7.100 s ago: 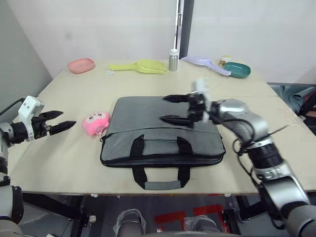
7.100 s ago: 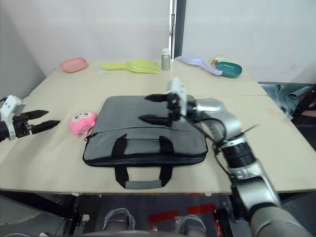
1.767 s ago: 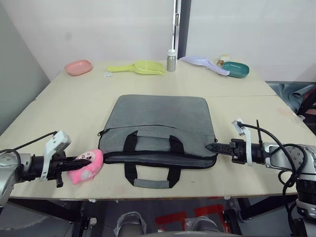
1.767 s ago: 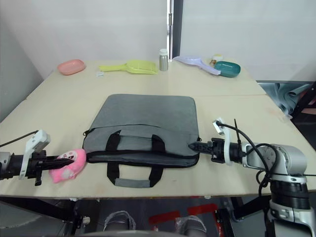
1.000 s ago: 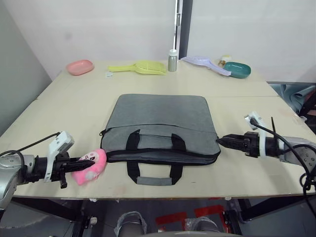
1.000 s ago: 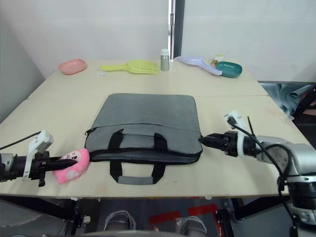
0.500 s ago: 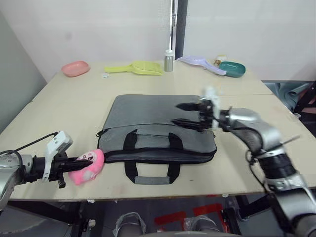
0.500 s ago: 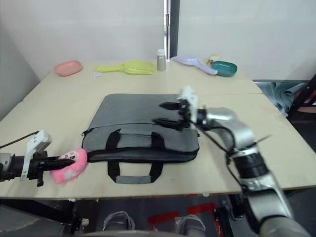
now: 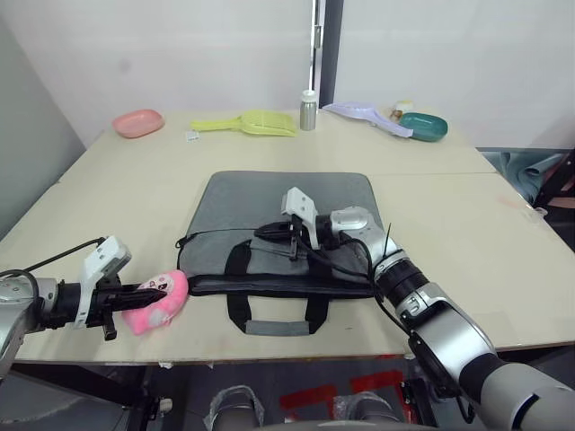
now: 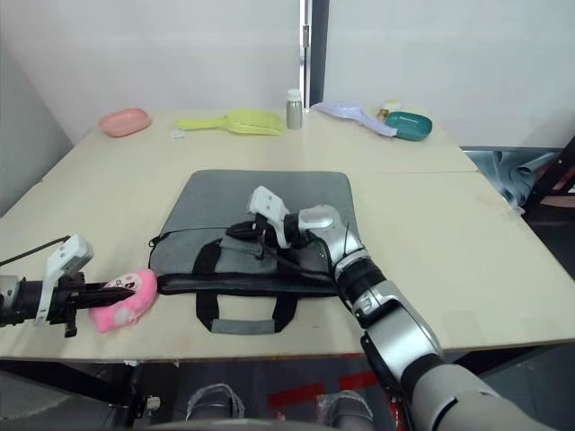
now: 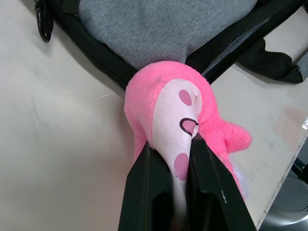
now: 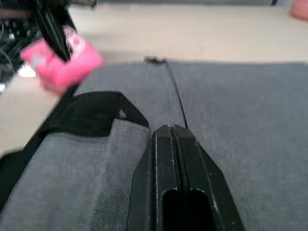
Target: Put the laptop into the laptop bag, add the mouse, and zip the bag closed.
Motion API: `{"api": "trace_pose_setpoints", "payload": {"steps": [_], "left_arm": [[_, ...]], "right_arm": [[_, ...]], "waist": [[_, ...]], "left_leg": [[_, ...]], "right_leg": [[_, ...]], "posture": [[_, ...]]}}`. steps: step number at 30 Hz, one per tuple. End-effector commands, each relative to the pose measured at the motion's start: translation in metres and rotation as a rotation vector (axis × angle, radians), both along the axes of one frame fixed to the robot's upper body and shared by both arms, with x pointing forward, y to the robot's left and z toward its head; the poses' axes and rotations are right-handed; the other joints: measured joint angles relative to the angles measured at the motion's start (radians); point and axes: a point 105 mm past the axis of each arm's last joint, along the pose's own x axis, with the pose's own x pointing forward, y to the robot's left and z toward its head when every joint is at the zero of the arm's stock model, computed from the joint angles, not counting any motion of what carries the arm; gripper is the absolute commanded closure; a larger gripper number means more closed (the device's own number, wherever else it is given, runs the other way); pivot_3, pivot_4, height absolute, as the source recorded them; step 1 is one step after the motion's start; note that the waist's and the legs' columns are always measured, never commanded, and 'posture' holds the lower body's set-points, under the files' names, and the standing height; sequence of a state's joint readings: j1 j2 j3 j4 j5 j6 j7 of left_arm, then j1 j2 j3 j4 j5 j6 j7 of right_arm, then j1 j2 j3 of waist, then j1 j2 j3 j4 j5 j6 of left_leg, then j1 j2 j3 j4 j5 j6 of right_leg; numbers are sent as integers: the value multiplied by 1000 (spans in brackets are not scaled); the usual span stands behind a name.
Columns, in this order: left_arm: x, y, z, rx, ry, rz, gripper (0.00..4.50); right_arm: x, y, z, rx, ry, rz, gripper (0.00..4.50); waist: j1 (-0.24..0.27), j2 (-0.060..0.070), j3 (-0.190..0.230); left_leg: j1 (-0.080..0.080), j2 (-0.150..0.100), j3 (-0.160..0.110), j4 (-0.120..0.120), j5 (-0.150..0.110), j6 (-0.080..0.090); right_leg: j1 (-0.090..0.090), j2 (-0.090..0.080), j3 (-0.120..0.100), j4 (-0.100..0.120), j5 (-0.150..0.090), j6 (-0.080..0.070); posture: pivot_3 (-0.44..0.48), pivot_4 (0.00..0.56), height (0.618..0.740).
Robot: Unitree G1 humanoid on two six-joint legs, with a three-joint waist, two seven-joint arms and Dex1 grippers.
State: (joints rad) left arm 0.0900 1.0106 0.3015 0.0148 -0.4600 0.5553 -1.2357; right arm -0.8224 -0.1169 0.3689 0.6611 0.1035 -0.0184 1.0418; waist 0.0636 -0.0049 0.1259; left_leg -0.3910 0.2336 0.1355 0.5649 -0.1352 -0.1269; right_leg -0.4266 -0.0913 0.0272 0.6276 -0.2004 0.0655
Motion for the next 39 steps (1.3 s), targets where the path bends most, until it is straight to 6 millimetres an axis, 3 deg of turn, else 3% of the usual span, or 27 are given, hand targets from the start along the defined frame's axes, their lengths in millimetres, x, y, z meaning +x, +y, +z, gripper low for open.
{"api": "trace_pose_setpoints", "payload": {"steps": [1, 5, 7, 12, 17, 23, 26, 32, 39], "left_arm": [[-3, 13, 9, 41, -25, 49, 4500], [-8, 22, 9, 34, -42, 106, 4500], [-8, 27, 11, 4, -46, 151, 3606], [-19, 54, 13, 22, 2, 232, 1881], [-29, 61, 18, 32, 67, 200, 77], [-55, 68, 29, 93, 264, 90, 14], [-55, 86, 42, 237, 288, 31, 14], [-18, 99, 64, 385, 129, -25, 14], [17, 71, 73, 347, 19, -177, 14]], "right_arm": [[1, -3, -22, -62, 16, -27, 4470], [3, 0, -18, -29, 16, -41, 4470], [3, 1, -17, -22, 23, -42, 4500], [5, -4, -19, -28, 26, -56, 4500], [6, -3, -17, -18, 27, -60, 4500], [2, -3, -21, -18, 36, -51, 4500], [3, -5, -21, -19, 41, -55, 4500], [13, 6, 11, 43, -2, -57, 4500], [4, 6, 6, 45, 19, -37, 4500]], "waist": [[-7, -1, -1], [-15, -2, -2], [-15, -2, -2], [-17, -3, -2], [-16, -4, -3], [-13, -5, -2], [-10, -7, -2], [-6, -5, 0], [-9, -8, -1]], "left_leg": [[1, 0, 0, 0, 0, 0], [6, 0, -1, 0, 0, 0], [7, 0, -2, 0, 0, -1], [7, 0, -3, 0, 0, -1], [7, 1, -3, 0, -1, -1], [7, 2, -4, -1, -1, -1], [7, 2, -4, -1, -1, -1], [7, 3, -4, -2, -1, -2], [4, 10, -3, -2, 0, -8]], "right_leg": [[1, 0, 0, 1, 0, 0], [6, 0, 0, 1, 0, 0], [6, 0, 0, 2, 0, 0], [6, 1, -1, 2, 0, 0], [7, 1, -1, 0, 0, -1], [6, 2, -1, 1, -1, -1], [6, 2, -2, 0, -1, -1], [6, 3, -2, 1, 0, -2], [2, 10, -3, 2, -1, -6]], "posture": [[0, 150, 740], [0, 150, 740], [0, 150, 740], [0, 150, 740], [0, 150, 740], [0, 150, 740], [0, 150, 740], [0, 150, 740], [0, 150, 740]]}}
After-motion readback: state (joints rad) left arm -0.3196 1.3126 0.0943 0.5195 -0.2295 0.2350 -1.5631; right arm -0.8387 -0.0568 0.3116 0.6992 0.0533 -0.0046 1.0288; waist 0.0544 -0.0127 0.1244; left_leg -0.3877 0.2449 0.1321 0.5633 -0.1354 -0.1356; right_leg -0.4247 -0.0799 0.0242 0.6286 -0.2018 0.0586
